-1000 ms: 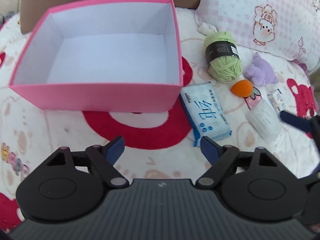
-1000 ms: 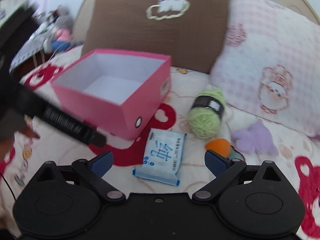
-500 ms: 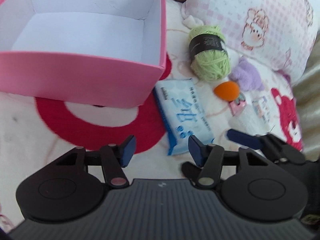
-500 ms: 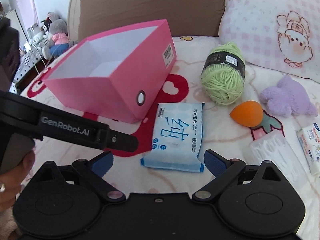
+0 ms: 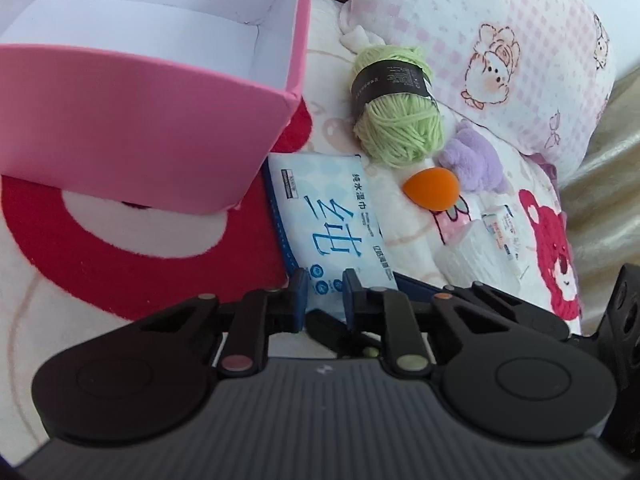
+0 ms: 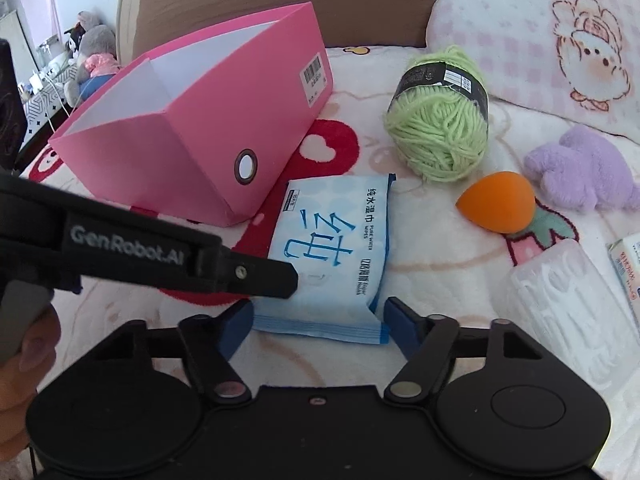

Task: Organize objects
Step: 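Close the left gripper on the wet-wipes pack edge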

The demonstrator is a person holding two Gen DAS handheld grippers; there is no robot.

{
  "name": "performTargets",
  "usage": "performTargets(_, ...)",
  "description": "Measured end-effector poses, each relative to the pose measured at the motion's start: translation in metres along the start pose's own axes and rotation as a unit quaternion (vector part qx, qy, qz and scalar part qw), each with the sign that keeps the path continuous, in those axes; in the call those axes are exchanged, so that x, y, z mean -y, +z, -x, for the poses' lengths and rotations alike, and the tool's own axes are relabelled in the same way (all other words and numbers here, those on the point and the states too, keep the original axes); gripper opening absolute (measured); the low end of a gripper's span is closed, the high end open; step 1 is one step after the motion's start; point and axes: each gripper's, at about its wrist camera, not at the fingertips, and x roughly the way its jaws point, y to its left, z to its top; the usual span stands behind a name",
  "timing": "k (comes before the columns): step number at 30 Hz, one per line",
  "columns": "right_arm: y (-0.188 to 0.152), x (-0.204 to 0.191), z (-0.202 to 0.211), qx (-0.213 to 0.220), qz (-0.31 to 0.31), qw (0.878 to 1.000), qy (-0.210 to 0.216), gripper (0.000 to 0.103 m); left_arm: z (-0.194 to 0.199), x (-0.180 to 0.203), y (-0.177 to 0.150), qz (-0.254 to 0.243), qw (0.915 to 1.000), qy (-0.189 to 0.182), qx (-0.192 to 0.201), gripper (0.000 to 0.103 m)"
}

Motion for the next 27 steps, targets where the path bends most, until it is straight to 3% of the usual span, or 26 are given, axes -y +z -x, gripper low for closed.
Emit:
performTargets(9,-0.007,0.007,0.005,-0.007,-0.047,0.999,0.008,0.045,-0.001,-0.015,-0.002,0.044,0.999,-0.008,-0.009,0.018)
performTargets(21,-0.017,-0.011,0.035,-0.041,-0.036,0.997,0.056,0.045,0.024,-0.015,-0.012,0.055,0.9974,-0.012,-0.045,0.018)
performTargets(25,-0.022,-0.016,0.037,-0.049,-0.036,0.998,0.034,0.053,0.021,-0.012,-0.012,0.045,0.9971,-0.013,-0.06,0.018)
performTargets(27,-0.023,-0.017,0.035,-0.062,-0.028,0.997,0.034,0.069,0.023,-0.009,-0.013,0.031,0.9987,0.014,-0.037,0.018)
